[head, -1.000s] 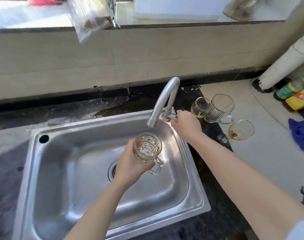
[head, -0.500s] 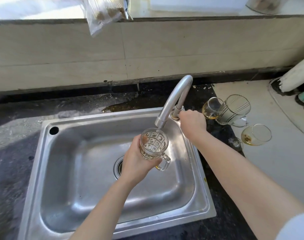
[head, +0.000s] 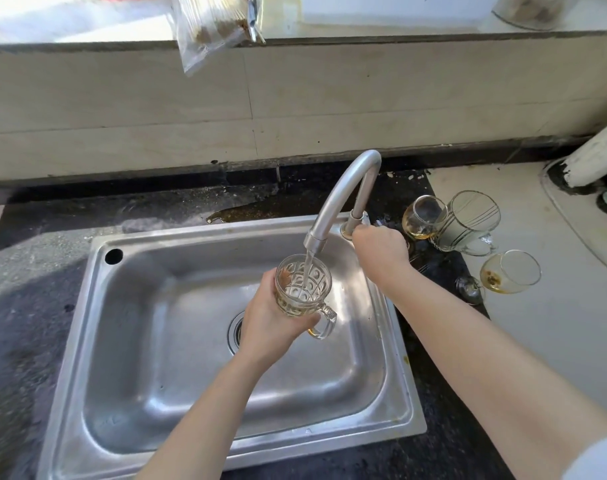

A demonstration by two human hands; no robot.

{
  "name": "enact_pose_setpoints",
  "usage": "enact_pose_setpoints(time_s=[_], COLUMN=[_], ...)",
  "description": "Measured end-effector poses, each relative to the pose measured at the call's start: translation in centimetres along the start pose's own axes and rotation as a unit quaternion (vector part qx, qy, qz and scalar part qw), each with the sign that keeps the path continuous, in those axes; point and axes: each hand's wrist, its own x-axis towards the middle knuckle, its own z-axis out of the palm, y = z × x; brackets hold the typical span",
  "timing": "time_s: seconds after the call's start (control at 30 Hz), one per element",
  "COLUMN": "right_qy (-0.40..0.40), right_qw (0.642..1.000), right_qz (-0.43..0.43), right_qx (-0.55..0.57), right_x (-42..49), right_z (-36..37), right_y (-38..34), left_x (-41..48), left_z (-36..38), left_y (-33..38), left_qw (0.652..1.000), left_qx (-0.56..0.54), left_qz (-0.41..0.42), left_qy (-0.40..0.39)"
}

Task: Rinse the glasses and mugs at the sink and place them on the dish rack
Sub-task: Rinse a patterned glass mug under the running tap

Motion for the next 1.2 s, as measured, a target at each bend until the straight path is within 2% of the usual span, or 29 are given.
enact_pose_setpoints(time_s=[0.07, 0.1, 0.13, 0.17, 0.23, 0.27, 0.3, 0.5, 0.67, 0.97, 1.2], right_qy=[0.109, 0.164, 0.156, 0.093, -0.112, -0.177, -0.207, -0.175, -0.158, -0.177, -0.212], right_qw=[0.993, 0.984, 0.973, 0.950, 0.851, 0.813, 0.803, 0.872, 0.902, 0.908, 0.884], right_qz=[0.030, 0.033, 0.032, 0.042, 0.067, 0.061, 0.044, -0.009, 0.019, 0.014, 0.043], right_qx=[0.022, 0.067, 0.166, 0.294, 0.508, 0.552, 0.557, 0.456, 0.402, 0.379, 0.415], right_x=[-0.6, -1.3, -2.1, -3.1, -4.6, -5.1, -5.4, -4.9, -5.1, -4.6, -4.9], right_z=[-0.2, -0.2, -0.4, -1.0, -1.9, -2.1, -2.1, -2.6, -2.3, -4.2, -3.5], right_y=[-0.1, -0.2, -0.4, -0.9, -1.9, -2.5, -3.0, -4.3, -4.4, -4.9, -5.9], left_x=[0.0, 0.0, 0.1, 0.2, 0.3, 0.5, 0.5, 0.1, 0.6, 0.9, 0.7], left_z=[-0.2, -0.3, -0.5, -0.5, -0.5, -0.5, -0.5, -0.7, -0.2, -0.4, -0.4], left_y=[0.1, 0.1, 0.1, 0.1, 0.2, 0.1, 0.1, -0.1, -0.6, -3.3, -3.6], left_qw=[1.000, 1.000, 1.000, 1.000, 1.000, 0.999, 0.999, 0.999, 0.998, 0.999, 0.996], left_qx=[0.001, 0.003, 0.006, 0.008, 0.015, 0.018, 0.020, 0.002, 0.000, 0.007, -0.015], left_qz=[-0.002, -0.003, -0.001, 0.001, 0.009, 0.013, 0.017, 0.025, 0.033, -0.025, -0.058], left_qy=[-0.002, -0.004, -0.006, -0.008, -0.019, -0.028, -0.037, -0.035, -0.053, -0.047, -0.065])
